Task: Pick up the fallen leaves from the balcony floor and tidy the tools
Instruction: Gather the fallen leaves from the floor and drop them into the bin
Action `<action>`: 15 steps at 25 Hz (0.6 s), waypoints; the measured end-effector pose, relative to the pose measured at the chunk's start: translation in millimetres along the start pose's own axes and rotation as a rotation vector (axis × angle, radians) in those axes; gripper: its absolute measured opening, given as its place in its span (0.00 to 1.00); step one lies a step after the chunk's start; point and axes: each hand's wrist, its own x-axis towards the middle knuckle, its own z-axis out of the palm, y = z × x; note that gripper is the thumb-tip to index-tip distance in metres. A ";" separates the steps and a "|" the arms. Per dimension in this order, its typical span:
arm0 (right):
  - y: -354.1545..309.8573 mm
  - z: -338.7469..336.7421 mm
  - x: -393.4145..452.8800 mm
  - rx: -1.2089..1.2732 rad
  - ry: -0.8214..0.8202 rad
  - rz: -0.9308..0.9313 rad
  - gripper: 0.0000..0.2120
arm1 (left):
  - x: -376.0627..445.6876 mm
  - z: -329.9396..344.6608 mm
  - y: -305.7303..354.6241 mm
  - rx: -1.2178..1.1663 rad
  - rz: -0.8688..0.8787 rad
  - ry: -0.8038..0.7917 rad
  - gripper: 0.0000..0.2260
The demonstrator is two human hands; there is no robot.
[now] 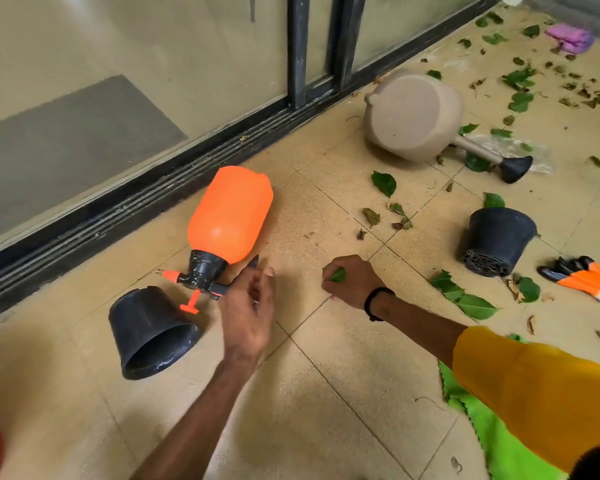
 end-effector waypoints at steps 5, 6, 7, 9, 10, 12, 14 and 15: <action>-49.8 -33.4 -62.9 -0.319 -0.179 -0.094 0.06 | -27.6 78.4 36.0 -0.912 -1.081 -0.460 0.17; -54.8 -38.0 -75.2 -0.491 -0.191 -0.086 0.09 | -31.5 90.0 43.0 -1.019 -1.122 -0.489 0.17; -54.5 -45.2 -84.6 -0.618 -0.167 -0.072 0.11 | -34.9 101.3 48.6 -1.103 -1.133 -0.501 0.16; -44.8 -74.1 -99.5 -0.608 -0.030 -0.015 0.14 | -40.9 123.5 58.7 -1.168 -1.144 -0.514 0.15; -34.2 -94.4 -103.3 -0.504 0.060 0.031 0.15 | -43.5 133.9 61.7 -1.175 -1.151 -0.542 0.14; 7.9 -137.2 -100.6 -0.324 0.232 0.161 0.15 | -44.0 149.7 61.9 -1.210 -1.184 -0.620 0.13; 70.8 -167.0 -97.0 -0.252 0.339 0.397 0.19 | -48.0 158.2 60.9 -1.186 -1.172 -0.694 0.11; 99.4 -171.0 -95.3 -0.212 0.337 0.535 0.27 | -48.2 158.9 59.1 -1.167 -1.156 -0.729 0.10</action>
